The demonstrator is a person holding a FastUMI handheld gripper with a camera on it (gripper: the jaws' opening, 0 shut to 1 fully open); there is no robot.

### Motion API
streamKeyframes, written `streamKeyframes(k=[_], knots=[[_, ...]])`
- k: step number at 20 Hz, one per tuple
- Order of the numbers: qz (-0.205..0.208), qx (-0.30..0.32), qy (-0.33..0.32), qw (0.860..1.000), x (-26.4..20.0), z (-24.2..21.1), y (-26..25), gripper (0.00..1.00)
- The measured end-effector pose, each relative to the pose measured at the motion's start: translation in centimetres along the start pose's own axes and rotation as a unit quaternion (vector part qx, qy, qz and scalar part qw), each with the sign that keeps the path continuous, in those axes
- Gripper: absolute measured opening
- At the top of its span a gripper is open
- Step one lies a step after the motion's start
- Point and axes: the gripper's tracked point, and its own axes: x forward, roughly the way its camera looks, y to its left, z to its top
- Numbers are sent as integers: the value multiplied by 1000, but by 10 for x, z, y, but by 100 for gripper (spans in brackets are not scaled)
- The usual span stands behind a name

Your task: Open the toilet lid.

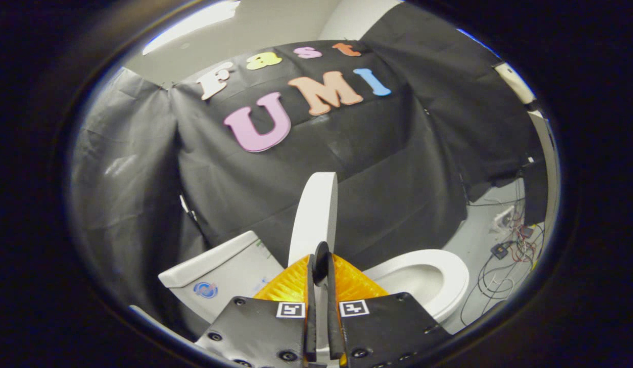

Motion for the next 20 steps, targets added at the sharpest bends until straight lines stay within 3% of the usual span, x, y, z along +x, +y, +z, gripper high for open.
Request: streamKeyframes(k=[3,9,14,20], knots=[[76,-43,14,996,11,-3,57,17],[182,-83,31,979,25,-25,133,17],[239,-114,61,962,41,-44,165,17],[256,-127,65,956,41,-51,172,17]])
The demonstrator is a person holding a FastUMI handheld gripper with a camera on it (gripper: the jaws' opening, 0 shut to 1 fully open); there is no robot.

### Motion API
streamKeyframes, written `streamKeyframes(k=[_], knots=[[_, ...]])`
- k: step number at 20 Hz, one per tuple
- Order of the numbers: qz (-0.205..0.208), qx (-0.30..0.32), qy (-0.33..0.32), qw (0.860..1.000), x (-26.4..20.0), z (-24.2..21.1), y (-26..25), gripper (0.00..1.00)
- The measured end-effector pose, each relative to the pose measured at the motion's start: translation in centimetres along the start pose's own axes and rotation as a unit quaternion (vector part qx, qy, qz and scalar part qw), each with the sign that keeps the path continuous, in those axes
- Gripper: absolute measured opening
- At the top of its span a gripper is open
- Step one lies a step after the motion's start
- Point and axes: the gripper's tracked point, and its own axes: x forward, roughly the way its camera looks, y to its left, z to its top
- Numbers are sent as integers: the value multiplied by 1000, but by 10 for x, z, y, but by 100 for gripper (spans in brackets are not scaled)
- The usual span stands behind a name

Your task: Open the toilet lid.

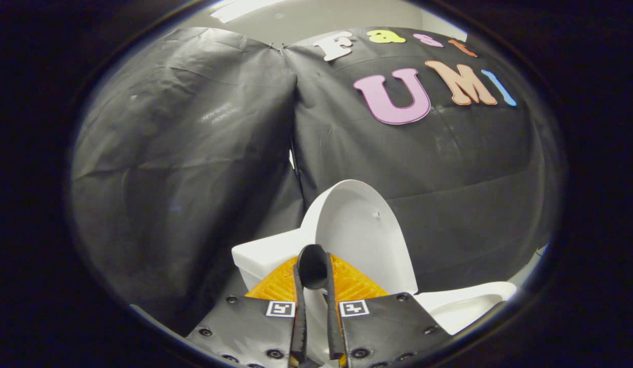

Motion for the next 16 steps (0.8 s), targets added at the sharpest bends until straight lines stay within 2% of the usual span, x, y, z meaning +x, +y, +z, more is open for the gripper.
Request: streamKeyframes(k=[7,9,15,16], knots=[[0,-20,28,999,-4,-6,2,52],[-12,-29,21,999,-9,0,-6,64],[8,-38,-8,999,-32,31,-4,98],[2,-42,-14,999,-38,38,-9,98]])
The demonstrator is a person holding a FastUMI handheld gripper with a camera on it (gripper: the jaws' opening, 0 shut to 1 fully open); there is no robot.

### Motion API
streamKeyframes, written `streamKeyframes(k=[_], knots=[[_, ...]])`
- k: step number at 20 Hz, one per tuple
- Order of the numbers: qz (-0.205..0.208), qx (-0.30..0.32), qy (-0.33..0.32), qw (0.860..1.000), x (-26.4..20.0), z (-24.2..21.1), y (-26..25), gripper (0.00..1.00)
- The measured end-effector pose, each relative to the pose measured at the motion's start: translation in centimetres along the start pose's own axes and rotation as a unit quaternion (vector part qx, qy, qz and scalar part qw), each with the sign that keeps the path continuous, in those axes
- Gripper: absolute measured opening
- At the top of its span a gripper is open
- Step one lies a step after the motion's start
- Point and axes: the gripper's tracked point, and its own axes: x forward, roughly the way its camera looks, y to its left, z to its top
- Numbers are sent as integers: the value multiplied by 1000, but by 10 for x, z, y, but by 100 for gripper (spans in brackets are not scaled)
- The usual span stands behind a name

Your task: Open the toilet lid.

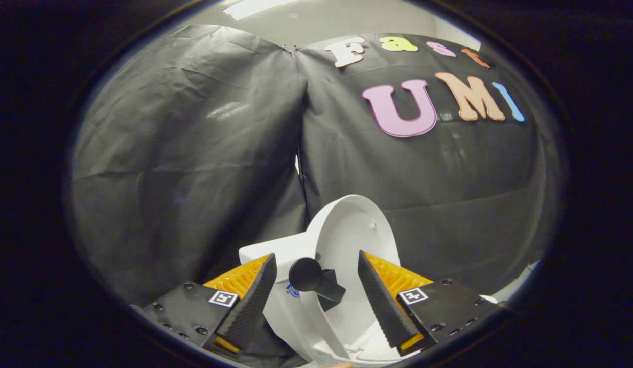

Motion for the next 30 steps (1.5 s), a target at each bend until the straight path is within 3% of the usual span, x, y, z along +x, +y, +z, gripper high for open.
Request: streamKeyframes(k=[8,16,22,25,30], knots=[[-82,-21,-60,995,-39,57,-51,98],[-211,-60,-50,974,-103,73,-162,98],[-265,-85,-62,958,-141,95,-222,97],[-266,-102,-67,956,-155,102,-233,97],[-309,-126,-65,941,-190,110,-267,90]])
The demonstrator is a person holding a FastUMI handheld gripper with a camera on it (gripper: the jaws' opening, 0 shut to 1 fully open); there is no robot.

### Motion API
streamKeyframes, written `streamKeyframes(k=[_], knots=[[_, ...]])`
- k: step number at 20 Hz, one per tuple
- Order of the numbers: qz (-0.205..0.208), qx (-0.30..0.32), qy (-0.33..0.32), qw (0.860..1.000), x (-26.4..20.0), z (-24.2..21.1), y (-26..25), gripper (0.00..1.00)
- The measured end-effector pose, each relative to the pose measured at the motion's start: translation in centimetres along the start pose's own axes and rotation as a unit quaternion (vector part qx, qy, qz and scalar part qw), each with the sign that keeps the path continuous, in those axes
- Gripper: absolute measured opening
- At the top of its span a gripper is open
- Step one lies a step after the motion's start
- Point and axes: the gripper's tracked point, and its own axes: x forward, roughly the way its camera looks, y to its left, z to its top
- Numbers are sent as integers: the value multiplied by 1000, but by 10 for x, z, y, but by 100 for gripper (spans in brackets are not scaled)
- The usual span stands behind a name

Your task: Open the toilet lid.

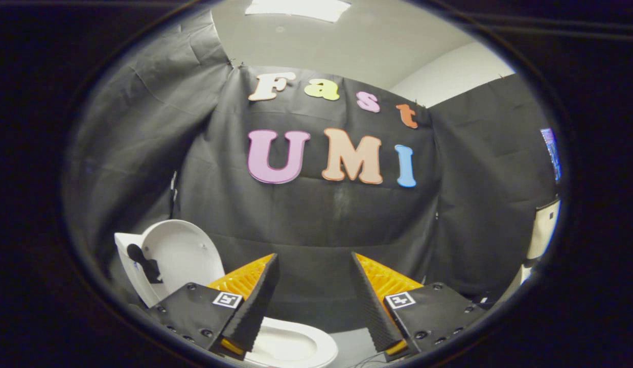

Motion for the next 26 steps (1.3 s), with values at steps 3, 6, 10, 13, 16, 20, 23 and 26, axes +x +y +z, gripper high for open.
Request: streamKeyframes(k=[3,6,10,13,16,20,23,26], knots=[[-22,-9,13,1000,1,-6,-21,87],[-24,10,49,998,5,-21,-32,87],[-35,-12,95,995,14,-48,-42,87],[7,16,118,993,25,-65,-26,88],[41,27,126,991,30,-77,-24,88],[131,57,77,987,30,-57,-7,85],[96,37,76,992,30,-61,-49,82],[101,25,84,991,21,-58,-69,79]])
